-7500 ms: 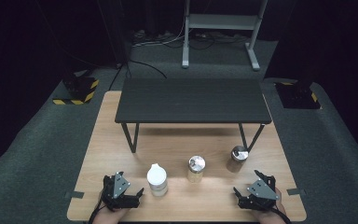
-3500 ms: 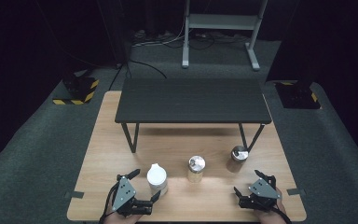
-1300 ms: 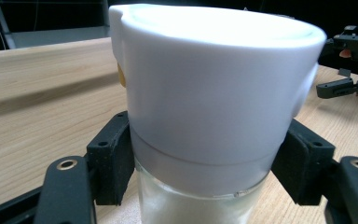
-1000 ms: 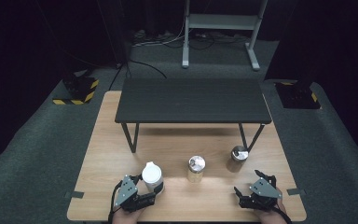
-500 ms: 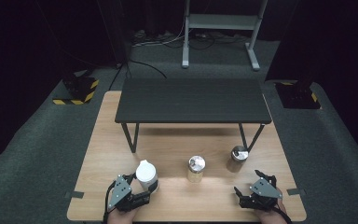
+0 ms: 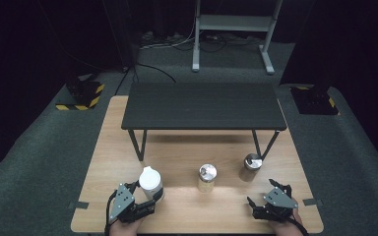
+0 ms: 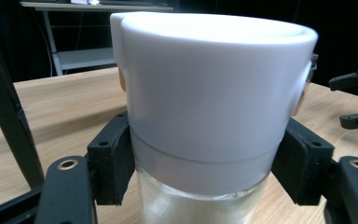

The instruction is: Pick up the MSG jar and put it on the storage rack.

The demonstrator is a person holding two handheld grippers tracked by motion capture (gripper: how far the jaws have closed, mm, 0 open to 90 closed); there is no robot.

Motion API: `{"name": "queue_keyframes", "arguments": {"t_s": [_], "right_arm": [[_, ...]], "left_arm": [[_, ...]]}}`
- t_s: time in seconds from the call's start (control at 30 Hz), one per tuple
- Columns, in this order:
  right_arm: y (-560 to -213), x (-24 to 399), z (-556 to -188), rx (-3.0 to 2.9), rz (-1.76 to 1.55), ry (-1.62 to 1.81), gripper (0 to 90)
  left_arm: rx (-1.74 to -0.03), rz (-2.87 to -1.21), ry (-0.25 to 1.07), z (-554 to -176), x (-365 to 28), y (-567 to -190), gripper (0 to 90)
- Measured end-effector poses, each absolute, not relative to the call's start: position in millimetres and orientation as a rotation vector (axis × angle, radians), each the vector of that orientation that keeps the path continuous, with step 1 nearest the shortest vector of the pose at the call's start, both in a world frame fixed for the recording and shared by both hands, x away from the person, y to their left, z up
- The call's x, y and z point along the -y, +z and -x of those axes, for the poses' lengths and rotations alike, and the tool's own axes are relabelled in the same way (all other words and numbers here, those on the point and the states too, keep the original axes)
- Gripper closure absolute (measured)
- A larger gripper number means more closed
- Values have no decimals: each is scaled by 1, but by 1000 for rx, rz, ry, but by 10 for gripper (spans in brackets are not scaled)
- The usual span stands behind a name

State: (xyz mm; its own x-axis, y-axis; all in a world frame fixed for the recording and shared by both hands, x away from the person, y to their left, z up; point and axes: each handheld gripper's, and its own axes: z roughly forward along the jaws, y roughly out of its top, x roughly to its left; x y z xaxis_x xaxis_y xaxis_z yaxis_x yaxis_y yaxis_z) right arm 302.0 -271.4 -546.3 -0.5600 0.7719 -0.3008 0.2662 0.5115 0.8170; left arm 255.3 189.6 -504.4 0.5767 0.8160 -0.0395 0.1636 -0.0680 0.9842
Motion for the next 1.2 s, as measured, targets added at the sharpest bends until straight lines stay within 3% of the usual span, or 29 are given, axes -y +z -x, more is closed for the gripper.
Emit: {"name": "queue_keyframes", "arguments": {"t_s": [1.2], "right_arm": [[-546, 272, -302, -2090, -848, 982, 1]], "left_arm": [[-833, -1522, 726, -258, -195, -440, 306]]}}
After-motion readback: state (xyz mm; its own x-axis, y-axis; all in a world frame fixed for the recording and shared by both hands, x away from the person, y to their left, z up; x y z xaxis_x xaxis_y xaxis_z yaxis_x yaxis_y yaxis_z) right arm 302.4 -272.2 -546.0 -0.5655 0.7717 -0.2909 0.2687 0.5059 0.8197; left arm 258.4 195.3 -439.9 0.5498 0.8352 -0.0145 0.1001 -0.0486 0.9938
